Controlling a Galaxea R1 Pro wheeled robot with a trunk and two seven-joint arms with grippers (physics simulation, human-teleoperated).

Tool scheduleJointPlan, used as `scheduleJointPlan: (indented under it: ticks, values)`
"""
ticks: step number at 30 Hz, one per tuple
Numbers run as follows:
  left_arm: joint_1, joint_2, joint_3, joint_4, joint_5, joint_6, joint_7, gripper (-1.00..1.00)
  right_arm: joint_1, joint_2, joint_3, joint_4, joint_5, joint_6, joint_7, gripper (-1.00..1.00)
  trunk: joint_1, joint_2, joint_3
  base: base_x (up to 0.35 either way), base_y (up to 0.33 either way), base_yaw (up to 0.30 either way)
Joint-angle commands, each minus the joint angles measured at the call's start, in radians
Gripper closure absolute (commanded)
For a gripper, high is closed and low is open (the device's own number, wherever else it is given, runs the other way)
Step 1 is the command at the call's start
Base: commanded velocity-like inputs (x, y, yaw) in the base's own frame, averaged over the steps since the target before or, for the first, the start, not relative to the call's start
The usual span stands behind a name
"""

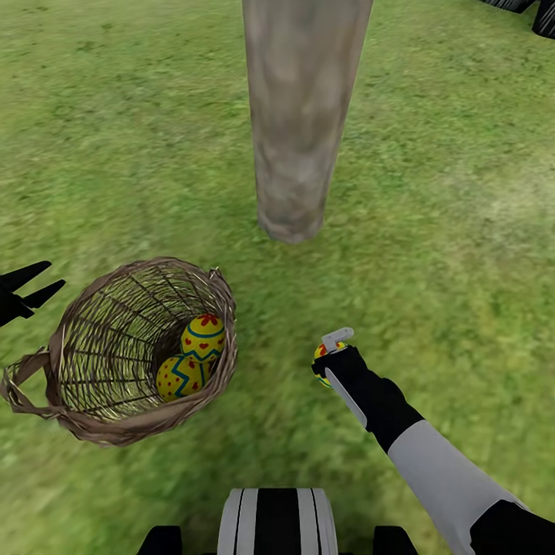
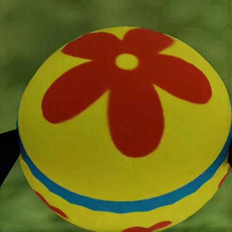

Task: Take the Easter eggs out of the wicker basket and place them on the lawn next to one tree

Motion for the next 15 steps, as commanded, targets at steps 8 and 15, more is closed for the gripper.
scheduleJointPlan:
  ticks: [8,15]
  values:
    - [-0.001,-0.001,0.001,0.002,-0.001,0.004,-0.003,-1.0,0.0,-0.001,0.002,0.02,-0.024,0.0,-0.01,-1.0,0.0,0.0,-0.001,0.0,0.0,0.0]
    - [-0.001,-0.002,0.001,0.001,-0.001,0.004,-0.003,-1.0,0.0,-0.001,0.002,0.02,-0.024,0.0,-0.01,-1.0,-0.001,0.001,0.011,0.0,0.0,0.0]
